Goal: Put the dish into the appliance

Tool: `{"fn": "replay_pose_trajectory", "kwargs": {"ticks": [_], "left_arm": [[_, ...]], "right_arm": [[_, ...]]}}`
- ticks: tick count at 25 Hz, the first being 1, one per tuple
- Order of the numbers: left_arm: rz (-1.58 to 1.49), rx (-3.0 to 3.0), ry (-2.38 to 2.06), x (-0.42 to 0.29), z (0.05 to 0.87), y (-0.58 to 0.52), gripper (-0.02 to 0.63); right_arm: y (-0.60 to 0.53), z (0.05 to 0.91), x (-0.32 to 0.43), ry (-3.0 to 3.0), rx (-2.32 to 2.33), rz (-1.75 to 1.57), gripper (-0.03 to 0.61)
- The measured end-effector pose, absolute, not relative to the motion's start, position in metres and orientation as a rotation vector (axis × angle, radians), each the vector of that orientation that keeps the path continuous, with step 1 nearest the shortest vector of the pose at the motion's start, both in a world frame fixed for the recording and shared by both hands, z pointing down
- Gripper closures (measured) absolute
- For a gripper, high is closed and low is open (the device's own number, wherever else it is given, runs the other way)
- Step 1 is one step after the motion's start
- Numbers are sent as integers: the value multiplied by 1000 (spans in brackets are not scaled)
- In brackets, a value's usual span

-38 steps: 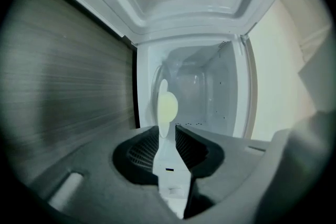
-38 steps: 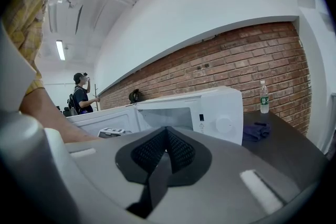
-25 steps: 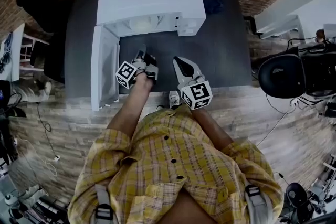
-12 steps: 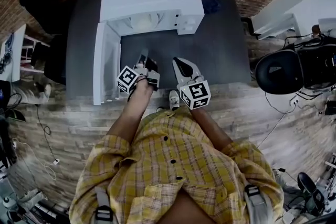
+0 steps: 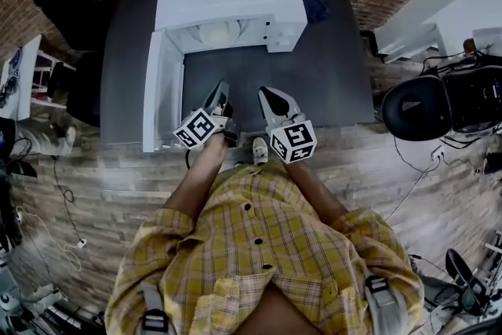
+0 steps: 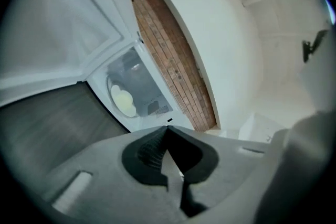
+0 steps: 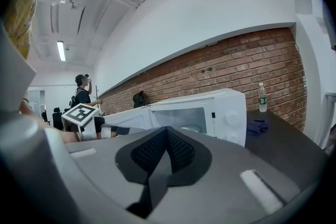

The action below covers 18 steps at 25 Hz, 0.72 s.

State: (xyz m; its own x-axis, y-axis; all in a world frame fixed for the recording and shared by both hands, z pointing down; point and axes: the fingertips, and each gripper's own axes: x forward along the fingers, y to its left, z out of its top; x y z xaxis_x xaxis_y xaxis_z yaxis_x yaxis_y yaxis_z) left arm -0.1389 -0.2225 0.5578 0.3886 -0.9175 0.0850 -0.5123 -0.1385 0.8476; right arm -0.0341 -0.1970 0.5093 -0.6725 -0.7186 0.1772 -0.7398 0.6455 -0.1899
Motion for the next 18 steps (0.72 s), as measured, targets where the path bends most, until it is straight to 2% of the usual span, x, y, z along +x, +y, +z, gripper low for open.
{"fn": "replay_pose_trajectory", "kwargs": {"ticks": [18], "left_arm": [[-203,2214,-1476,-113,523,-187,617]], "right_arm": [[-190,510,-25,-2765,1263,392,574]]}}
